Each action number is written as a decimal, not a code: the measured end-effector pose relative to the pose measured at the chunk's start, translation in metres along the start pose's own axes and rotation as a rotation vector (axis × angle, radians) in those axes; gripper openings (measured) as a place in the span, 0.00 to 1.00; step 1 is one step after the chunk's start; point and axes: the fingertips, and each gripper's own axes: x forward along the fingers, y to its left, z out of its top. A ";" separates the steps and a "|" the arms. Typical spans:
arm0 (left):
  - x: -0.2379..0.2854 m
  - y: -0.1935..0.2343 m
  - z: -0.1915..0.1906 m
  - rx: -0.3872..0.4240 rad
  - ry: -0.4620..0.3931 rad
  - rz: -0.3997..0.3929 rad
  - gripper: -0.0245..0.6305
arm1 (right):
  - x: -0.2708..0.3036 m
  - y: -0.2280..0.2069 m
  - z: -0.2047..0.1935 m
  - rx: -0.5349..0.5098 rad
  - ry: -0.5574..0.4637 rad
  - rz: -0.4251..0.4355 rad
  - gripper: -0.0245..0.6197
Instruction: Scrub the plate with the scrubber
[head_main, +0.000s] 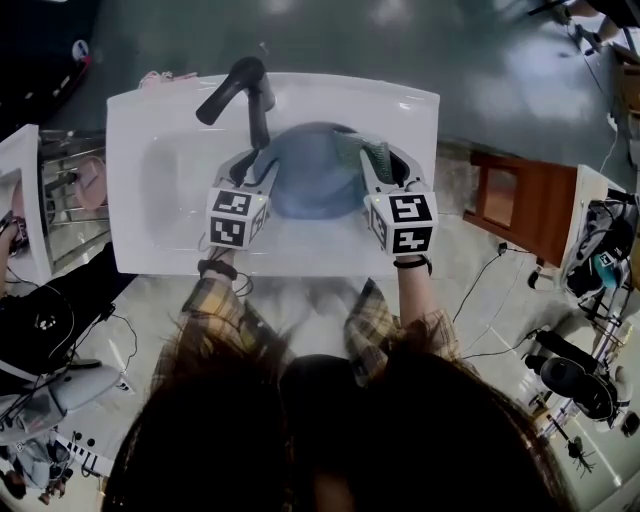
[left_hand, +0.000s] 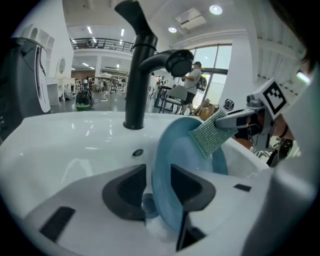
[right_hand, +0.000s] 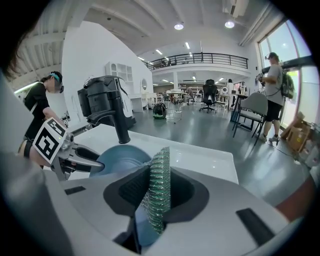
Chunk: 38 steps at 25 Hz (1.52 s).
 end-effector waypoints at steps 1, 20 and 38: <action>0.001 0.001 -0.003 0.004 0.012 0.004 0.26 | 0.000 -0.001 -0.001 -0.005 0.000 -0.006 0.20; 0.004 -0.003 -0.013 0.039 0.081 -0.046 0.09 | 0.045 0.055 0.025 -0.385 -0.064 -0.097 0.21; 0.008 -0.002 -0.017 0.030 0.101 -0.060 0.09 | 0.072 0.104 -0.013 -0.444 0.096 -0.018 0.18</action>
